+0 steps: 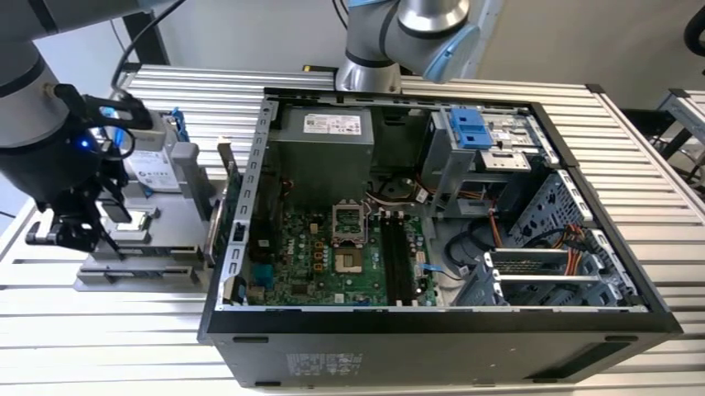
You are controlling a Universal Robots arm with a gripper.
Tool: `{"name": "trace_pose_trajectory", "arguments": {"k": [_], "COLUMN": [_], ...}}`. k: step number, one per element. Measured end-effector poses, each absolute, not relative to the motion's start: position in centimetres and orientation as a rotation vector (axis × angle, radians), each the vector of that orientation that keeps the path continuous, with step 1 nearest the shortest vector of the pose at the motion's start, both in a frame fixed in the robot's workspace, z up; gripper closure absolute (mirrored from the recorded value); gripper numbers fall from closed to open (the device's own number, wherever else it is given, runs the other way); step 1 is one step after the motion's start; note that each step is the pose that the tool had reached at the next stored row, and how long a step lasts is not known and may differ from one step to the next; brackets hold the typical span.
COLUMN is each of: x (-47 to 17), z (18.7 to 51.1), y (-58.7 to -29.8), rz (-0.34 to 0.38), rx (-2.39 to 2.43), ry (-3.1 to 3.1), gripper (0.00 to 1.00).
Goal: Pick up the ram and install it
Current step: 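Pick up the ram and move it above insertion slot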
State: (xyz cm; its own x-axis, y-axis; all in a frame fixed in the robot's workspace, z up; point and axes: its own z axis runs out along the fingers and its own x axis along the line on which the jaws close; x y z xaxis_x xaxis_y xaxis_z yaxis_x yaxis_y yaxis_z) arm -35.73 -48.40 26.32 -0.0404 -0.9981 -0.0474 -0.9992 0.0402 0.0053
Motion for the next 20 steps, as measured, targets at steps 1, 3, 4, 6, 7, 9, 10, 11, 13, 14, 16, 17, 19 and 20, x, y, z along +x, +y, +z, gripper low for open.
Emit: {"name": "trace_pose_trajectory", "arguments": {"k": [1, 3, 4, 6, 7, 9, 10, 11, 13, 14, 16, 17, 19, 20], "x": [-35.7, -35.7, -35.7, -35.7, -35.7, -35.7, -35.7, -35.7, -35.7, -35.7, -35.6, -35.6, -35.6, -35.5], "z": [26.2, 26.0, 25.9, 25.6, 25.5, 25.1, 24.9, 24.8, 24.4, 24.3, 23.9, 23.8, 23.5, 23.4], "y": [-48.4, -48.4, -48.4, -48.4, -48.4, -48.4, -48.4, -48.4, -48.4, -48.4, -48.5, -48.6, -48.7, -48.8], "rz": [0.057, 0.057, 0.057, 0.057, 0.057, 0.057, 0.057, 0.057, 0.057, 0.058, 0.058, 0.058, 0.058, 0.058], "rx": [-2.155, -2.155, -2.155, -2.155, -2.155, -2.155, -2.155, -2.155, -2.155, -2.155, -2.155, -2.155, -2.156, -2.156], "ry": [2.243, 2.243, 2.243, 2.243, 2.244, 2.244, 2.244, 2.244, 2.244, 2.244, 2.244, 2.244, 2.244, 2.244], "gripper": [0.0, 0.0, 0.0, 0.0, 0.0, 0.0, 0.0, 0.0, 0.0, 0.0, 0.0, 0.0, 0.0, 0.0]}}
